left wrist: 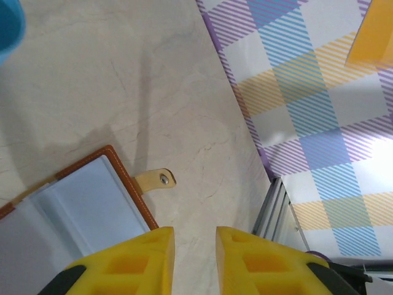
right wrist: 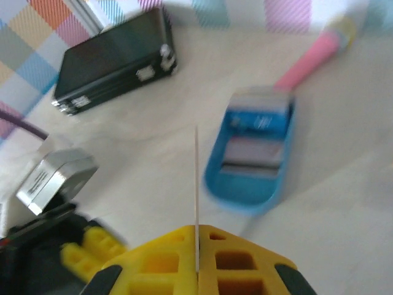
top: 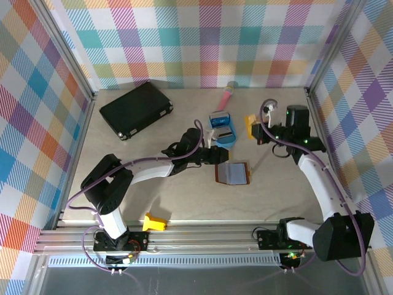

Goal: Put the credit cards into the card holder

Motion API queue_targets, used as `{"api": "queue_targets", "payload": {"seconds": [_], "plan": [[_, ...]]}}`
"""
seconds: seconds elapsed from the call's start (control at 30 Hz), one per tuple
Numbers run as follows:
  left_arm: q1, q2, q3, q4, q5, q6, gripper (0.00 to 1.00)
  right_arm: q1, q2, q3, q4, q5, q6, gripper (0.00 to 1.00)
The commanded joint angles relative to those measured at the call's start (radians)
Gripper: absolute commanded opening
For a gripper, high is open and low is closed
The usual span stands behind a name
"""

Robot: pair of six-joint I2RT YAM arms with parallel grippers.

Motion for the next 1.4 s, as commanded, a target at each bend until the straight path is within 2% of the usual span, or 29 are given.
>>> {"api": "queue_targets", "payload": {"seconds": [0.0, 0.1, 0.17, 0.27, 0.43, 0.8, 1.13, 1.37], "plan": [[-0.011, 0.024, -0.009, -0.047, -0.068, -0.017, 0.21, 0.001, -0.032, -0.112, -0.023, -0.143, 0.377, 0.0], [-0.01, 0.037, -0.035, -0.061, -0.101, -0.042, 0.2, 0.003, -0.024, -0.183, 0.015, -0.218, 0.456, 0.0], [-0.012, 0.051, -0.046, -0.061, -0.095, -0.063, 0.2, 0.007, -0.004, -0.201, 0.004, -0.232, 0.455, 0.0], [-0.011, 0.053, -0.092, -0.02, -0.116, -0.105, 0.16, 0.009, 0.029, -0.189, -0.066, -0.209, 0.409, 0.0], [-0.011, 0.052, -0.123, -0.035, -0.149, -0.102, 0.1, 0.017, 0.071, -0.181, -0.106, -0.199, 0.385, 0.0], [-0.012, 0.091, -0.148, -0.038, -0.168, -0.096, 0.09, 0.099, 0.123, -0.175, -0.105, -0.135, 0.369, 0.0], [-0.01, 0.095, -0.149, -0.043, -0.172, -0.085, 0.1, 0.104, 0.182, -0.195, -0.063, -0.143, 0.361, 0.0], [-0.01, 0.097, -0.152, -0.051, -0.171, -0.08, 0.1, 0.125, 0.197, -0.213, -0.024, -0.077, 0.369, 0.0]]}}
